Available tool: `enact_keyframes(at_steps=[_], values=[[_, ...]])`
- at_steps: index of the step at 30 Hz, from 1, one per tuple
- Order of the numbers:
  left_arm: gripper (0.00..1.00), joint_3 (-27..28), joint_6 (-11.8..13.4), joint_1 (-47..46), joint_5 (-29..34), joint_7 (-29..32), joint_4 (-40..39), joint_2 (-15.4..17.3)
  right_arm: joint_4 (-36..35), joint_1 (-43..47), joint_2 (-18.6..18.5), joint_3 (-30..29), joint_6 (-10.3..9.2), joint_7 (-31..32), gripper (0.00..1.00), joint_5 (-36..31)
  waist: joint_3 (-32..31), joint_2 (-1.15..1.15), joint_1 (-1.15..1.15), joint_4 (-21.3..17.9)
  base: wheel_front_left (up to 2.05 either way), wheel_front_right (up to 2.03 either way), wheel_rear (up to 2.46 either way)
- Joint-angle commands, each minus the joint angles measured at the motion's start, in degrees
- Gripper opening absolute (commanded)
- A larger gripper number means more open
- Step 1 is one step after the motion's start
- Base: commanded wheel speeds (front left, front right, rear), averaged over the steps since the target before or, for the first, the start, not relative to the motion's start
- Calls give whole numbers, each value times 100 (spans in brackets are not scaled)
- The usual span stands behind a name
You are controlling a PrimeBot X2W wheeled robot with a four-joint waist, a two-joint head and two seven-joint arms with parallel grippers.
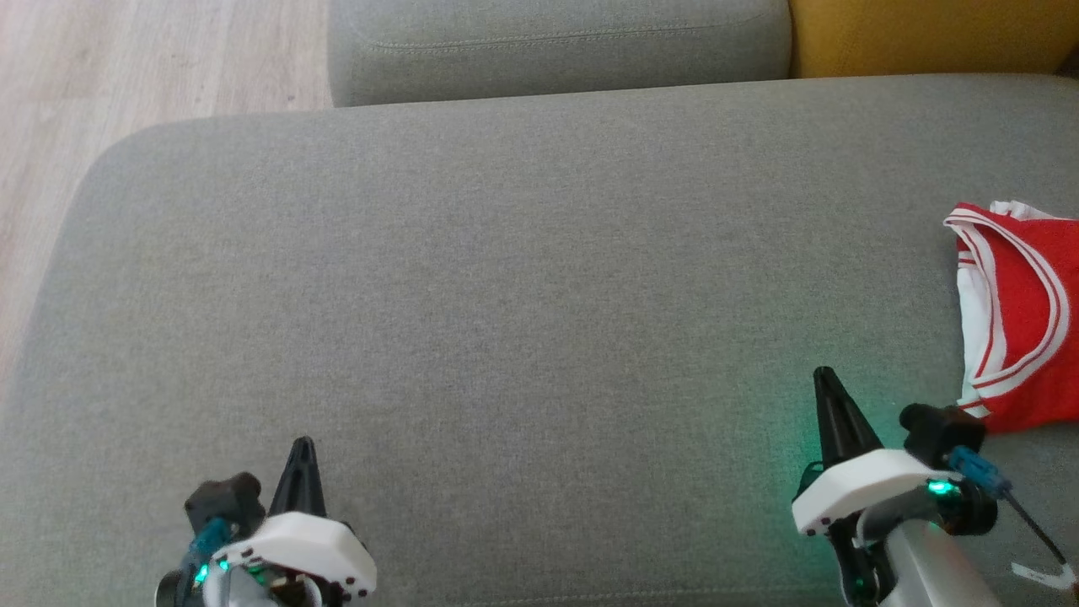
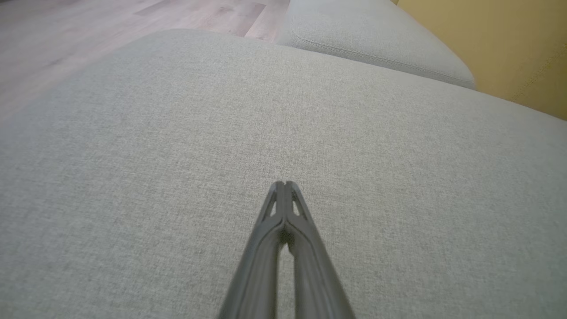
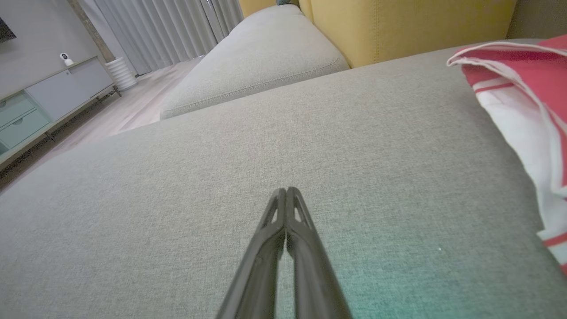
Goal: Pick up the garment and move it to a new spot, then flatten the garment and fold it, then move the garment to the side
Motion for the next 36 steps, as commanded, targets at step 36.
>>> enact_keyframes(at_steps=[36], values=[[0,589,-500,-355,-2375,599,-443,22,-873,-8,0,-361,14,622,0,2471,-73,0,0,46,0,0,0]])
